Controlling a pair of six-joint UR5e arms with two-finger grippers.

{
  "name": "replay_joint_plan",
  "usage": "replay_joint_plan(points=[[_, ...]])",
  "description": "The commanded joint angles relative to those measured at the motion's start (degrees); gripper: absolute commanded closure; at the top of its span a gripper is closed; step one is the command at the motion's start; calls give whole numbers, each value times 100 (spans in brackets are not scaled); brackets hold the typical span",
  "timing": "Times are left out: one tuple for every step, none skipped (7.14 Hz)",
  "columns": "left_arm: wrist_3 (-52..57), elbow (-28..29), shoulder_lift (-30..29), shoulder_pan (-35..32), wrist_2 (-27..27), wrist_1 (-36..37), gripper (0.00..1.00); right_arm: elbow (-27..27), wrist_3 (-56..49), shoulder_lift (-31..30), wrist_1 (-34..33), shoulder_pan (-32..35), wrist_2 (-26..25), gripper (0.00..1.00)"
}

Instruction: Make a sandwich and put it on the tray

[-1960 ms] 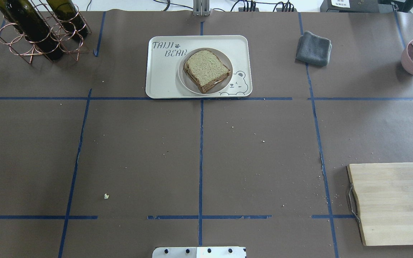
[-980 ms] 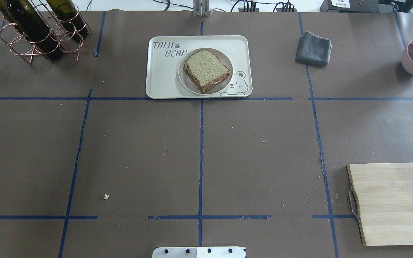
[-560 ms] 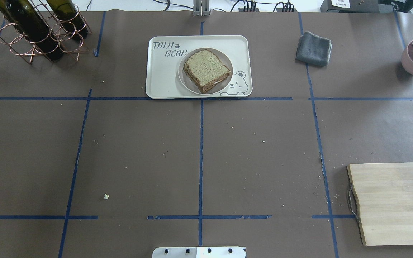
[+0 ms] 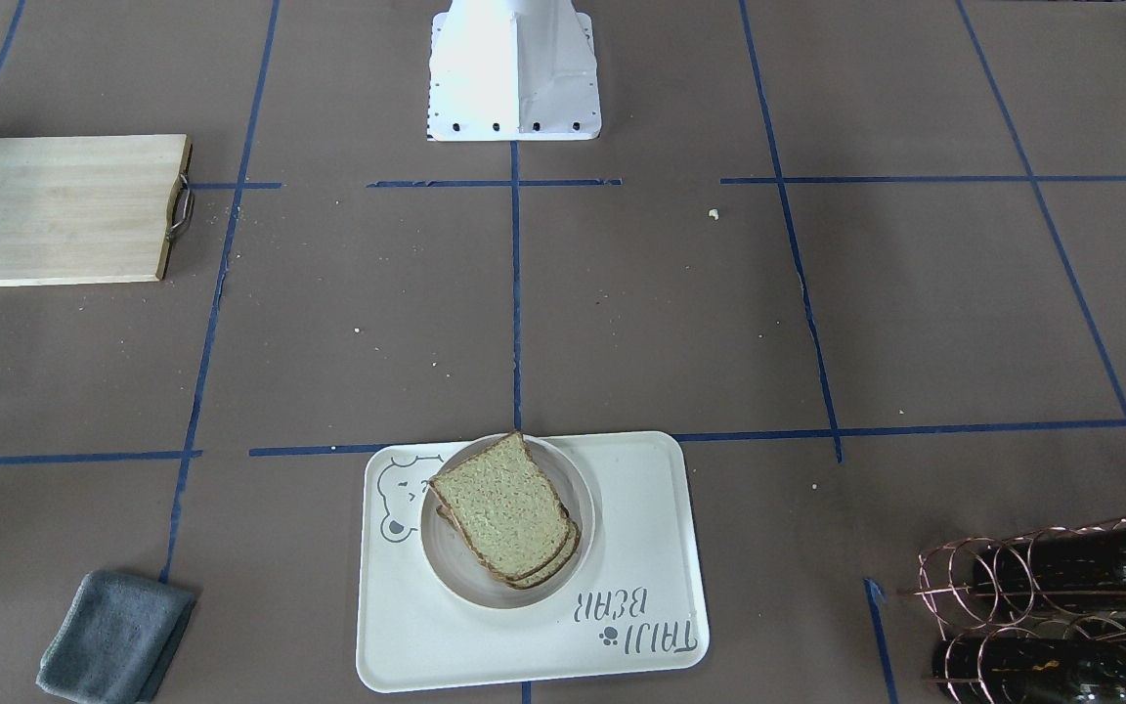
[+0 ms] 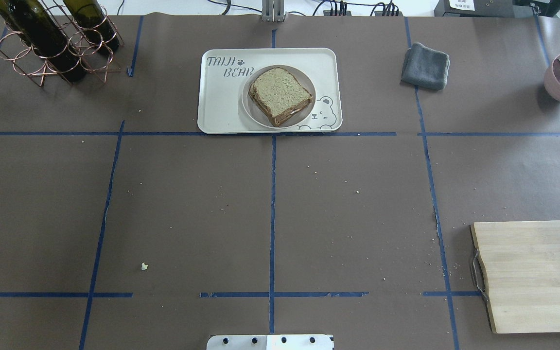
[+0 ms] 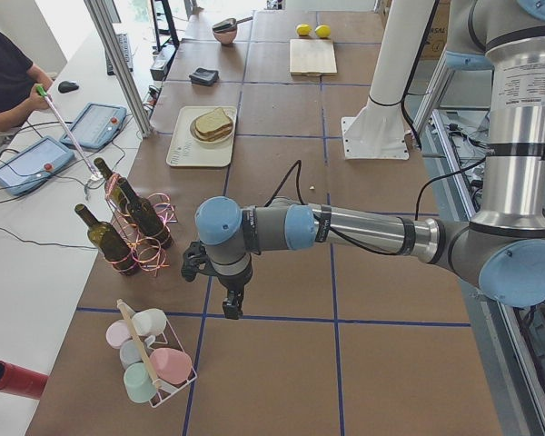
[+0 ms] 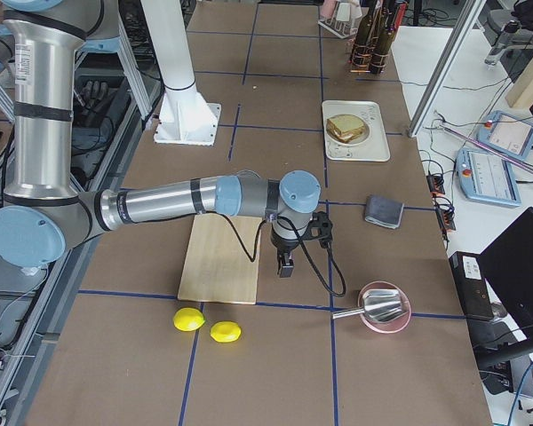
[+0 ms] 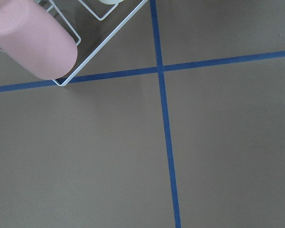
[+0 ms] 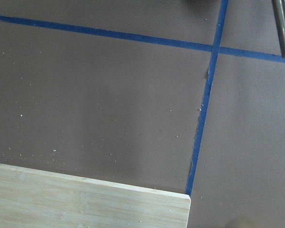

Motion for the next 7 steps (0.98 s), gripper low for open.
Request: replay_joint_plan(points=[[-15, -16, 34, -1, 12, 38, 0, -12, 28, -168, 16, 0, 9, 0], [-24, 10, 34, 7, 4, 29, 0, -64, 72, -282, 573, 0, -26, 0], [-33, -7, 34, 7, 4, 29, 0, -30, 203, -353, 979, 0, -44, 0], [-33, -7, 34, 7, 4, 29, 0, 31, 361, -336, 1001, 0, -36, 0], [-33, 2, 34, 7, -5, 20, 0, 49, 371, -362, 1001, 0, -35, 0], [-33, 11, 34, 7, -5, 11, 0, 32, 371, -362, 1001, 0, -27, 0], [-33, 11, 34, 7, -5, 11, 0, 32, 380, -379, 1045, 0, -27, 0]])
